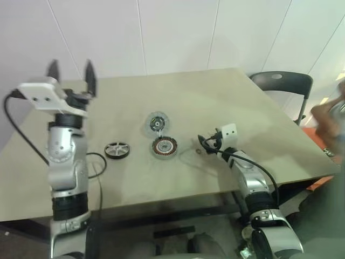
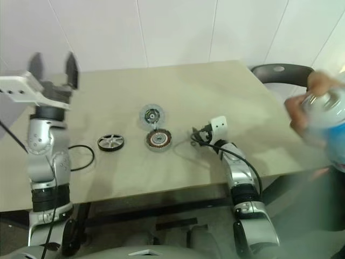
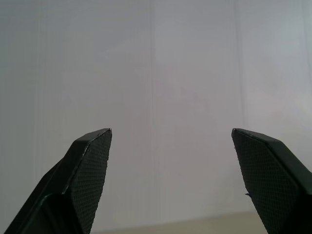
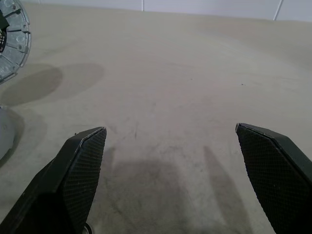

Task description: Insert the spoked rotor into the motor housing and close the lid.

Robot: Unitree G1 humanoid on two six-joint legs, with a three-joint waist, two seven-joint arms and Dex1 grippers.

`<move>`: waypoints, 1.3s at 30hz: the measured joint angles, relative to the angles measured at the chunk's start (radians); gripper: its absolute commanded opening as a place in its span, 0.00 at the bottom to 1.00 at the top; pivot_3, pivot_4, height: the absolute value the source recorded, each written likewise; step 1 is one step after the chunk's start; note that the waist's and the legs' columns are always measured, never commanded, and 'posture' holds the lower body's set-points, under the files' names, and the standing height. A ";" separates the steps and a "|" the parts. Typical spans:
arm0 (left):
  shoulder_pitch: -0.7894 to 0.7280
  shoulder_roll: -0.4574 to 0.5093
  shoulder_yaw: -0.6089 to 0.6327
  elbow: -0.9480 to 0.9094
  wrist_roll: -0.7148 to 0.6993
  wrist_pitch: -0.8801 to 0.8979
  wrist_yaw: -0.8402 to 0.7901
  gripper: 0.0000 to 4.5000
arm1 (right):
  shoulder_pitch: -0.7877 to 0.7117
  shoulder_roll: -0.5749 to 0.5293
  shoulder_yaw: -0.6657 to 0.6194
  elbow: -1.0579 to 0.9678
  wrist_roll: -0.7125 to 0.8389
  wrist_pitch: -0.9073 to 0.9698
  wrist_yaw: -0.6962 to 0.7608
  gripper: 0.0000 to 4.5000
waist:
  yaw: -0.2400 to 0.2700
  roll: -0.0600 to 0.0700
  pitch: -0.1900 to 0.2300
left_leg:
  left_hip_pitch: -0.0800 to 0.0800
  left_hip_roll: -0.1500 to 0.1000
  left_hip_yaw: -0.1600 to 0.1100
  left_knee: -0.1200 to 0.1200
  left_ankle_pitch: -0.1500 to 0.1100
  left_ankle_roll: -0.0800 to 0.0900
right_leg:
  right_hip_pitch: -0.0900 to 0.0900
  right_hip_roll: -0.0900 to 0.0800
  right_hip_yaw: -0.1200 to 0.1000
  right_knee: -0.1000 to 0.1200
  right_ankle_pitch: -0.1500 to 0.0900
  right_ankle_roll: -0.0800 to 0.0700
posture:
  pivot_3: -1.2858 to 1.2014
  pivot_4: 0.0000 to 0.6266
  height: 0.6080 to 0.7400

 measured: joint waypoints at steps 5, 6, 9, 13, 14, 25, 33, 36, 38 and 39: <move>0.003 0.101 0.061 0.104 0.275 -0.080 0.201 0.93 | -0.001 0.000 -0.001 0.008 -0.003 0.000 0.004 0.99 | 0.004 0.000 0.000 | 0.000 0.000 0.000 -0.001 0.000 0.000 | 0.000 -0.001 0.000 -0.001 0.000 0.000 | 0.52 0.00 1.00; 0.014 0.109 0.065 0.112 0.316 -0.086 0.231 0.93 | -0.001 0.000 0.001 0.008 -0.005 0.000 0.006 0.99 | 0.005 0.000 0.000 | 0.000 0.000 0.000 -0.001 0.000 0.000 | 0.000 -0.002 0.000 -0.001 0.000 0.000 | 0.52 0.00 1.00; 0.032 0.138 0.064 0.130 0.435 -0.109 0.308 0.93 | -0.001 0.000 0.003 0.008 -0.007 0.000 0.009 0.99 | 0.007 -0.001 -0.001 | -0.001 -0.001 -0.001 -0.001 0.000 0.000 | -0.001 -0.003 0.000 -0.002 0.000 0.001 | 0.52 0.00 1.00; 0.025 0.151 0.056 0.140 0.485 -0.138 0.348 0.93 | -0.001 -0.001 0.002 0.008 -0.007 0.000 0.011 0.99 | 0.007 -0.001 -0.001 | -0.001 -0.001 -0.001 -0.001 0.000 0.000 | -0.001 -0.005 -0.001 -0.002 0.001 0.001 | 0.52 0.00 1.00; 0.020 0.129 0.046 0.140 0.443 -0.141 0.317 0.93 | 0.000 -0.001 0.002 0.008 -0.007 0.000 0.011 0.99 | 0.008 -0.001 -0.001 | -0.001 -0.001 -0.001 -0.001 0.000 0.000 | -0.001 -0.005 -0.001 -0.001 0.001 0.001 | 0.52 0.00 1.00; 0.063 -0.095 -0.180 -0.071 -0.128 0.067 -0.144 0.93 | -0.001 0.000 0.011 0.008 -0.008 0.000 0.010 0.99 | -0.022 -0.002 -0.001 | -0.001 0.001 0.000 -0.002 0.000 0.000 | -0.002 0.000 0.001 0.000 0.001 0.002 | 0.52 0.00 1.00; 0.025 -0.074 -0.117 -0.012 0.009 -0.076 -0.075 0.93 | -0.001 0.000 0.012 0.008 -0.008 0.000 0.011 0.99 | -0.022 -0.002 -0.001 | 0.000 -0.001 0.001 0.002 0.000 -0.001 | 0.002 -0.001 0.000 -0.001 0.001 0.002 | 0.52 0.00 1.00; 0.019 -0.076 -0.108 0.019 0.051 -0.104 -0.030 0.93 | -0.004 0.000 0.012 0.012 -0.008 0.000 0.012 0.99 | -0.020 -0.002 -0.001 | -0.001 -0.001 0.001 0.002 0.000 -0.001 | 0.001 -0.001 0.000 -0.002 0.001 0.002 | 0.52 0.00 1.00; 0.009 -0.077 -0.092 0.027 0.065 -0.113 -0.006 0.93 | -0.004 0.000 0.013 0.015 -0.008 0.000 0.014 0.99 | -0.019 -0.002 -0.001 | -0.001 -0.001 0.000 0.001 0.000 -0.001 | 0.001 -0.002 0.001 -0.002 0.002 0.002 | 0.52 0.00 1.00; 0.002 -0.078 -0.086 0.028 0.068 -0.123 0.004 0.93 | -0.004 0.000 0.013 0.016 -0.008 0.000 0.015 0.99 | -0.018 -0.002 -0.001 | -0.001 -0.001 0.000 0.001 0.000 -0.001 | 0.001 -0.002 0.000 -0.002 0.002 0.002 | 0.52 0.00 1.00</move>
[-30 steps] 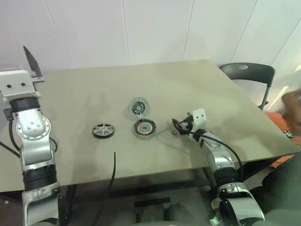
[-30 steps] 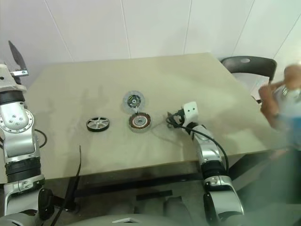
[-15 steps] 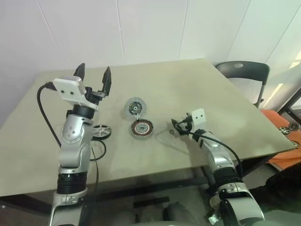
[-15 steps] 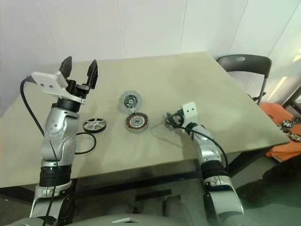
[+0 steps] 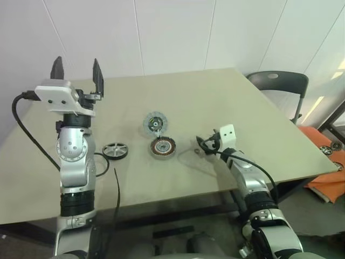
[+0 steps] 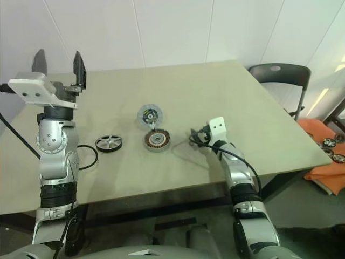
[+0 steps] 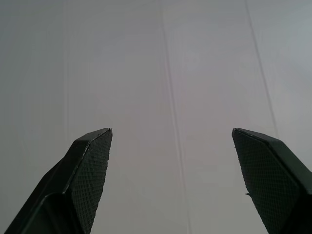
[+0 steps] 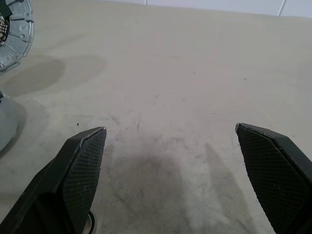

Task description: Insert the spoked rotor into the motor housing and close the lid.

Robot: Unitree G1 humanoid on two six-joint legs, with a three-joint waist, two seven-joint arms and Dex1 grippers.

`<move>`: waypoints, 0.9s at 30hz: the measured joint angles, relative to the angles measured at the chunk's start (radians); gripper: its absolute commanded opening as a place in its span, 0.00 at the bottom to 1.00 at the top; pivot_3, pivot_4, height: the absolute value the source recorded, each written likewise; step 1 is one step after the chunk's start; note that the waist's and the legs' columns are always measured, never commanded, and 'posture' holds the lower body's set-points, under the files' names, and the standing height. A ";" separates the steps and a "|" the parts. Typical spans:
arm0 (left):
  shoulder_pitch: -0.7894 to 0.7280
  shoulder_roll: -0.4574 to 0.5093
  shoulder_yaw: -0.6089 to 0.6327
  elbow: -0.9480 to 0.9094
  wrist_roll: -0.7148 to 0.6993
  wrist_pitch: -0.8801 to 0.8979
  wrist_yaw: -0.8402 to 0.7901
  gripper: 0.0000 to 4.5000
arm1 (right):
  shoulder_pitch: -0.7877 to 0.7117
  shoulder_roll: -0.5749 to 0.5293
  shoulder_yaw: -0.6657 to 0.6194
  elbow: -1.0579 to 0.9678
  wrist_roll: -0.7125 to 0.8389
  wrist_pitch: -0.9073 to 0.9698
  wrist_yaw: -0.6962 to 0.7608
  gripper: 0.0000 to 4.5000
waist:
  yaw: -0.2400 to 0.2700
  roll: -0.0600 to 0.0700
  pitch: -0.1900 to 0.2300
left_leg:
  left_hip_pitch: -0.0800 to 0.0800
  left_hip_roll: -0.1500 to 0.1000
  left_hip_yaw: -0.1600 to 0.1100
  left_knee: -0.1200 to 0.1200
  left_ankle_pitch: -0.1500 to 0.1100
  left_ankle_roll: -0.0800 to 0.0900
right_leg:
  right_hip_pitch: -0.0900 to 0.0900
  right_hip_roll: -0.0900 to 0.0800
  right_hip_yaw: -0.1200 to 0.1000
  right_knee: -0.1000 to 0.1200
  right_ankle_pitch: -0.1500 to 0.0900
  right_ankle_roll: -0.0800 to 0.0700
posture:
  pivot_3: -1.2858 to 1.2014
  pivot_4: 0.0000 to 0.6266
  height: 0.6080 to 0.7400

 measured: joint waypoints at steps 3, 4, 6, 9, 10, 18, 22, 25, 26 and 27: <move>-0.007 -0.011 0.011 0.000 -0.005 -0.004 0.021 0.93 | -0.002 0.000 0.001 0.001 0.000 0.000 0.001 0.99 | 0.001 0.000 0.000 | 0.000 0.000 0.000 0.000 0.000 0.000 | 0.000 0.000 0.000 0.000 0.000 0.000 | 0.52 0.00 1.00; -0.007 -0.014 0.014 0.003 -0.006 -0.004 0.028 0.93 | -0.003 0.000 0.001 0.001 0.000 0.000 0.001 0.99 | 0.001 0.000 0.000 | 0.000 0.000 0.000 0.000 0.000 0.000 | 0.000 0.000 0.000 0.000 0.000 0.000 | 0.52 0.00 1.00; -0.007 -0.015 0.016 0.006 -0.006 -0.004 0.035 0.93 | -0.005 0.000 0.001 0.001 0.000 -0.001 0.001 0.99 | 0.001 0.000 0.000 | 0.000 0.000 0.000 0.000 0.000 0.000 | 0.000 0.000 0.000 0.000 0.000 0.000 | 0.52 0.00 1.00; -0.007 -0.015 0.017 0.014 -0.006 -0.004 0.043 0.93 | -0.007 0.000 0.002 0.003 -0.001 -0.004 0.000 0.99 | 0.001 0.000 0.000 | 0.000 0.000 0.000 0.000 0.000 0.000 | 0.000 0.000 0.000 0.000 0.000 0.000 | 0.52 0.00 1.00; -0.007 -0.016 0.017 0.015 -0.006 -0.004 0.045 0.93 | -0.008 0.000 0.002 0.007 -0.001 -0.006 0.000 0.99 | 0.001 0.000 0.000 | 0.000 0.000 0.000 0.000 0.000 0.000 | 0.000 0.000 0.000 0.000 0.000 0.000 | 0.52 0.00 1.00; -0.007 -0.018 0.012 0.016 -0.005 0.002 0.043 0.93 | -0.038 0.005 -0.017 0.041 -0.003 -0.054 -0.067 0.99 | 0.000 0.000 0.000 | 0.000 0.000 0.000 0.000 0.000 0.000 | 0.000 0.000 0.000 0.000 0.000 0.000 | 0.52 0.00 1.00; -0.006 -0.015 0.012 0.036 -0.005 0.026 0.031 0.93 | -0.066 0.006 -0.036 0.064 -0.009 -0.103 -0.123 0.99 | 0.000 0.000 0.000 | 0.000 0.000 0.000 0.000 0.000 0.000 | 0.000 0.000 0.000 0.000 0.000 0.000 | 0.52 0.00 1.00; -0.005 -0.015 0.011 0.037 -0.008 0.031 0.018 0.93 | -0.083 0.007 -0.045 0.091 -0.017 -0.135 -0.172 0.99 | 0.000 0.000 0.000 | 0.000 0.000 0.000 0.000 0.000 0.000 | 0.000 0.000 0.000 0.000 0.000 0.000 | 0.52 0.00 1.00; -0.005 -0.016 0.011 0.037 -0.008 0.032 0.016 0.93 | -0.089 0.007 -0.046 0.099 -0.022 -0.150 -0.190 0.99 | 0.000 0.000 0.000 | 0.000 0.000 0.000 0.000 0.000 0.000 | 0.000 0.000 0.000 0.000 0.000 0.000 | 0.52 0.00 1.00; -0.005 -0.016 0.011 0.037 -0.008 0.032 0.015 0.93 | -0.092 0.007 -0.047 0.101 -0.029 -0.161 -0.204 0.99 | 0.000 0.000 0.000 | 0.000 0.000 0.000 0.000 0.000 0.000 | 0.000 0.000 0.000 0.000 0.000 0.000 | 0.52 0.00 1.00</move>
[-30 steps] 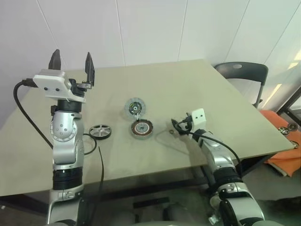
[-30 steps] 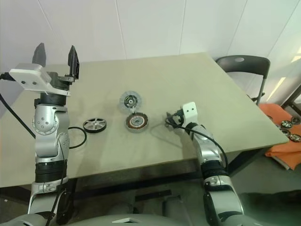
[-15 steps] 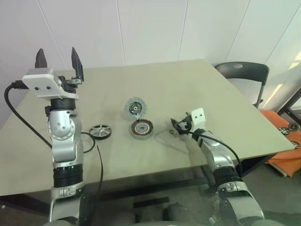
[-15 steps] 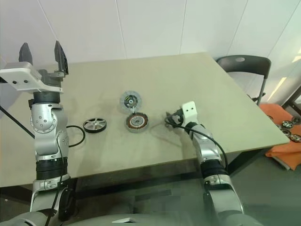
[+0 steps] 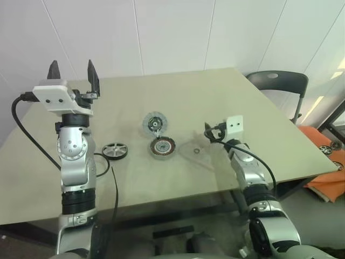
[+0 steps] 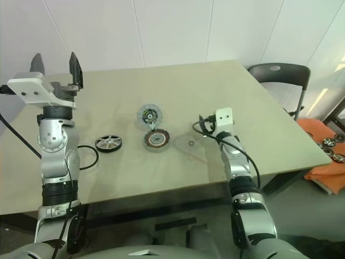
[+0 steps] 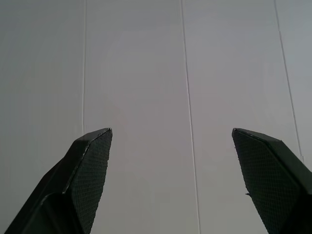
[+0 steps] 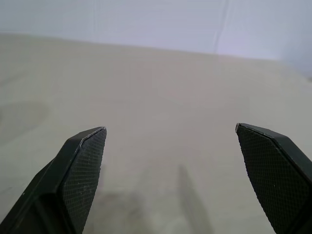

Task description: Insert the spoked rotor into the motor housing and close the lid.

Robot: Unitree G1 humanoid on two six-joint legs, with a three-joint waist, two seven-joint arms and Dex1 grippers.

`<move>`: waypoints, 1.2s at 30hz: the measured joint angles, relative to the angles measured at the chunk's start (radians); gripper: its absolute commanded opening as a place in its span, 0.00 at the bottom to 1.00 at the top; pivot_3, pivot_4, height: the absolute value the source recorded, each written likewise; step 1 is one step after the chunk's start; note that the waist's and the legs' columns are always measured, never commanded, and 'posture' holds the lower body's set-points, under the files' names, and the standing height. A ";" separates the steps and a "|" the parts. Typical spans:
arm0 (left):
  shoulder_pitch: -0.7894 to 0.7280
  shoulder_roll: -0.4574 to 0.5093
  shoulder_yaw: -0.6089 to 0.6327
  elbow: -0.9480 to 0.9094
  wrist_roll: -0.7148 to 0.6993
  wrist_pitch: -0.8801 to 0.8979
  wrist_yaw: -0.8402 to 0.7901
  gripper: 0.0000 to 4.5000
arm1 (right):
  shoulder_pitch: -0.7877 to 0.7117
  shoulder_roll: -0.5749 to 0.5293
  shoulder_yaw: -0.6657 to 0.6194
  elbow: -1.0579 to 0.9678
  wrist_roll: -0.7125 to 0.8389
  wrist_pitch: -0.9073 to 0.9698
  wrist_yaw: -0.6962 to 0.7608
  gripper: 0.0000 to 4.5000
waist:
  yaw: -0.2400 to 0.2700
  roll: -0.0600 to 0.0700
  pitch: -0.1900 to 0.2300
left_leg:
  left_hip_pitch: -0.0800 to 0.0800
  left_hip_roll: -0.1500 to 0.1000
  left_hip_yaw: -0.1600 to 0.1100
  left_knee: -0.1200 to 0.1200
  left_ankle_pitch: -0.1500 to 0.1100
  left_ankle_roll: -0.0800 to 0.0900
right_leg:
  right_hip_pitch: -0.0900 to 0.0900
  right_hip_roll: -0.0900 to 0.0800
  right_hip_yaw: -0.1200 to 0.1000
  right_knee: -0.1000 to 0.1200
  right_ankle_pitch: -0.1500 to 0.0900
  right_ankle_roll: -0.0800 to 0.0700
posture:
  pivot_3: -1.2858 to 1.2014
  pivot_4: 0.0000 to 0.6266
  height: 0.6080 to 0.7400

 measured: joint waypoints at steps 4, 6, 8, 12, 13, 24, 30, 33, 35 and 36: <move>0.000 -0.001 0.000 0.006 -0.002 0.000 -0.002 0.93 | -0.015 -0.006 0.005 0.011 -0.088 -0.101 -0.126 0.99 | 0.000 0.000 0.000 | 0.000 0.000 0.000 0.000 0.000 0.000 | 0.000 0.000 0.000 0.000 0.000 0.000 | 0.52 0.00 1.00; 0.001 -0.001 0.001 0.016 -0.002 0.000 -0.003 0.93 | -0.024 -0.017 0.010 0.011 -0.157 -0.161 -0.219 0.99 | 0.000 0.000 0.000 | 0.000 0.000 0.000 0.000 0.000 0.000 | 0.000 0.000 0.000 0.000 0.000 0.000 | 0.52 0.00 1.00; 0.004 -0.001 0.001 0.020 -0.001 0.000 -0.003 0.93 | -0.041 -0.034 0.011 0.011 -0.228 -0.210 -0.326 0.99 | 0.000 0.000 0.000 | 0.000 0.000 0.000 0.000 0.000 0.000 | 0.000 0.000 0.000 0.000 0.000 0.000 | 0.52 0.00 1.00; 0.006 -0.001 0.000 0.021 0.000 0.000 -0.002 0.93 | -0.083 -0.047 -0.001 0.010 -0.275 -0.232 -0.444 0.99 | -0.002 0.000 0.000 | 0.000 0.000 0.000 0.000 0.000 0.000 | 0.000 0.000 0.001 0.000 0.000 0.000 | 0.52 0.00 1.00; 0.007 -0.001 0.001 0.021 0.000 0.000 -0.002 0.93 | -0.090 -0.047 -0.003 0.012 -0.276 -0.232 -0.456 0.99 | -0.002 0.000 0.000 | 0.000 0.000 0.000 0.000 0.000 0.000 | 0.000 0.000 0.001 0.000 0.000 0.000 | 0.52 0.00 1.00; 0.018 -0.002 0.000 0.020 0.001 0.011 -0.002 0.93 | -0.032 -0.027 0.211 0.002 -0.229 -0.308 -0.028 0.99 | -0.006 0.000 0.000 | 0.000 0.001 0.000 0.000 0.000 0.000 | 0.000 0.001 0.000 0.001 0.000 0.000 | 0.52 0.00 1.00; 0.029 -0.002 0.001 0.019 0.001 0.013 -0.002 0.93 | -0.065 -0.043 0.092 0.003 -0.246 -0.307 -0.237 0.99 | 0.018 0.000 0.000 | 0.000 -0.002 0.000 0.002 0.000 0.000 | 0.000 -0.002 0.000 0.000 0.000 0.000 | 0.52 0.00 1.00; 0.029 -0.002 0.001 0.018 0.001 0.014 -0.002 0.93 | -0.120 -0.059 -0.007 0.023 -0.246 -0.272 -0.410 0.99 | 0.025 0.000 0.000 | 0.000 -0.001 -0.001 0.001 0.000 0.000 | 0.000 -0.001 0.000 0.001 0.000 0.000 | 0.52 0.00 1.00; 0.029 -0.002 0.001 0.018 0.001 0.016 -0.003 0.93 | -0.142 -0.077 -0.043 0.040 -0.246 -0.251 -0.461 0.99 | 0.023 0.000 0.000 | 0.000 -0.001 0.000 0.000 0.000 0.000 | 0.000 -0.001 0.000 0.000 0.000 0.000 | 0.52 0.00 1.00; 0.029 -0.002 0.001 0.018 0.001 0.016 -0.002 0.93 | -0.142 -0.079 -0.052 0.043 -0.245 -0.247 -0.467 0.99 | 0.023 0.000 0.000 | 0.000 -0.001 0.000 -0.001 0.000 0.000 | 0.000 0.000 0.000 0.000 0.000 0.000 | 0.52 0.00 1.00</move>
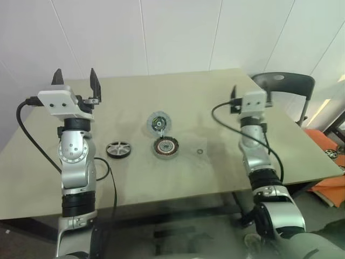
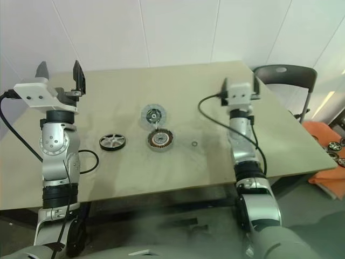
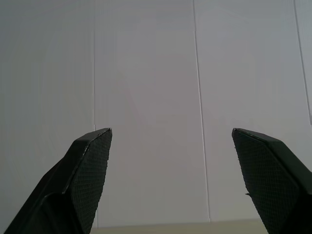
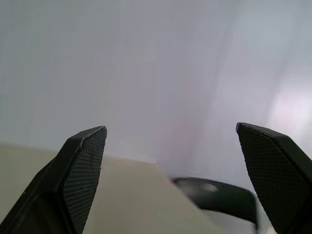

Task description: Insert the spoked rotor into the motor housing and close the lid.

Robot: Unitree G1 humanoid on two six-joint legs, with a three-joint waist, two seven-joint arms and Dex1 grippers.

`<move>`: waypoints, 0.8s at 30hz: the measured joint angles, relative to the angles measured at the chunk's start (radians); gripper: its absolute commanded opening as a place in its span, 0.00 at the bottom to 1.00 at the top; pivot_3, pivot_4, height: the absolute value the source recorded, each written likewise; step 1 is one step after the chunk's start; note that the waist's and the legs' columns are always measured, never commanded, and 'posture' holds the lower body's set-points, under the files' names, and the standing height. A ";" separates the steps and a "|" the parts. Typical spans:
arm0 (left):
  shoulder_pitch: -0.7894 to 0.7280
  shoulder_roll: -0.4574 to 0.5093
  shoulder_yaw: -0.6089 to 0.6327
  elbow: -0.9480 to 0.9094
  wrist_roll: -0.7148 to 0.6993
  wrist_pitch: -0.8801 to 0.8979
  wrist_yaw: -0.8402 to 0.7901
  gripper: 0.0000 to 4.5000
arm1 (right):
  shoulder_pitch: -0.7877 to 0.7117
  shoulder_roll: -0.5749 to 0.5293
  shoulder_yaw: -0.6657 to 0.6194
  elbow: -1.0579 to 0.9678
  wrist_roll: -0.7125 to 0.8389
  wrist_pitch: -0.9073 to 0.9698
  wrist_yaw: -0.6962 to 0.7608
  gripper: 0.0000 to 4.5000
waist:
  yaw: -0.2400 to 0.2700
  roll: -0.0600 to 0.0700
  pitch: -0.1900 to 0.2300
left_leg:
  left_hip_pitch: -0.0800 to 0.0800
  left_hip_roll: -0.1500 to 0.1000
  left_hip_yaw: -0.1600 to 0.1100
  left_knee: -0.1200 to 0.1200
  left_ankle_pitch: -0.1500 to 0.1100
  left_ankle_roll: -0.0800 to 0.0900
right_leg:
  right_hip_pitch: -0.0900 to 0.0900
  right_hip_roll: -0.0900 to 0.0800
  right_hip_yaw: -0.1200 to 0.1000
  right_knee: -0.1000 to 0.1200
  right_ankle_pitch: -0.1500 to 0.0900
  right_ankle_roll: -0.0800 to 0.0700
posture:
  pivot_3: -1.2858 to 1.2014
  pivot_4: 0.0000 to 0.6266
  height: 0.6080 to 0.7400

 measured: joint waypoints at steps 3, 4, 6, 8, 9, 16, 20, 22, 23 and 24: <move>0.000 -0.001 -0.003 0.000 0.000 0.001 -0.001 0.93 | 0.011 0.023 0.004 0.009 0.004 0.003 0.024 0.99 | -0.011 0.000 0.000 | 0.001 0.001 0.002 -0.001 0.000 0.000 | 0.000 0.001 0.001 0.000 0.000 0.000 | 0.52 0.00 1.00; 0.000 -0.001 -0.004 0.000 0.000 0.002 -0.001 0.93 | 0.016 0.034 0.013 0.009 0.011 0.003 0.046 0.99 | -0.013 0.000 0.000 | 0.001 0.001 0.002 -0.001 0.000 0.000 | 0.000 0.001 0.002 0.001 0.000 0.000 | 0.52 0.00 1.00; 0.000 -0.001 -0.005 0.000 0.000 0.002 -0.001 0.93 | 0.031 0.056 0.050 -0.002 0.040 0.001 0.150 0.99 | -0.014 0.000 0.000 | 0.001 0.001 0.002 -0.001 0.000 0.000 | 0.000 0.001 0.001 0.001 0.000 0.000 | 0.52 0.00 1.00; 0.000 -0.001 -0.005 0.001 0.000 0.002 -0.001 0.93 | 0.065 0.074 0.112 -0.038 0.052 -0.008 0.265 0.99 | -0.014 0.000 0.000 | 0.001 0.001 0.001 -0.001 0.000 0.000 | 0.000 0.001 0.001 0.001 0.000 0.000 | 0.52 0.00 1.00; 0.000 -0.001 -0.006 0.001 0.000 0.002 -0.002 0.93 | 0.086 0.086 0.147 -0.058 0.059 -0.012 0.318 0.99 | -0.014 0.000 0.000 | 0.001 0.001 0.001 -0.001 0.000 0.000 | 0.000 0.001 0.001 0.001 0.000 0.000 | 0.52 0.00 1.00; 0.000 -0.001 -0.007 0.000 0.000 0.002 0.000 0.93 | 0.098 0.084 0.146 -0.069 0.069 0.012 0.324 0.99 | 0.003 0.000 0.000 | 0.000 -0.001 0.000 0.002 0.000 0.000 | 0.000 -0.001 0.000 0.001 0.000 0.000 | 0.52 0.00 1.00; 0.001 -0.001 -0.008 -0.001 0.000 0.002 0.000 0.93 | 0.056 0.055 0.073 -0.037 0.052 0.035 0.169 0.99 | 0.000 0.000 0.000 | 0.000 0.000 0.000 0.001 0.000 0.000 | 0.000 0.000 0.000 0.001 0.000 0.000 | 0.52 0.00 1.00; 0.004 -0.001 -0.008 -0.001 0.000 0.002 0.000 0.93 | 0.038 0.031 0.046 -0.012 0.037 0.046 0.106 0.99 | 0.000 0.000 0.000 | 0.000 0.000 0.000 0.000 0.000 0.000 | -0.001 0.000 0.000 0.001 0.000 0.000 | 0.52 0.00 1.00; 0.006 -0.001 -0.007 -0.001 0.000 0.002 0.000 0.93 | 0.031 0.025 0.033 -0.001 0.036 0.051 0.085 0.99 | -0.001 0.000 0.000 | 0.000 0.000 0.000 0.000 0.000 0.000 | -0.001 0.000 0.000 0.001 0.000 0.000 | 0.52 0.00 1.00; 0.007 -0.001 -0.007 -0.001 0.000 0.002 0.001 0.93 | 0.029 0.021 0.029 0.003 0.036 0.052 0.077 0.99 | -0.003 0.000 0.000 | 0.000 0.001 0.001 -0.001 0.000 0.000 | -0.001 0.001 0.001 0.001 0.000 0.000 | 0.52 0.00 1.00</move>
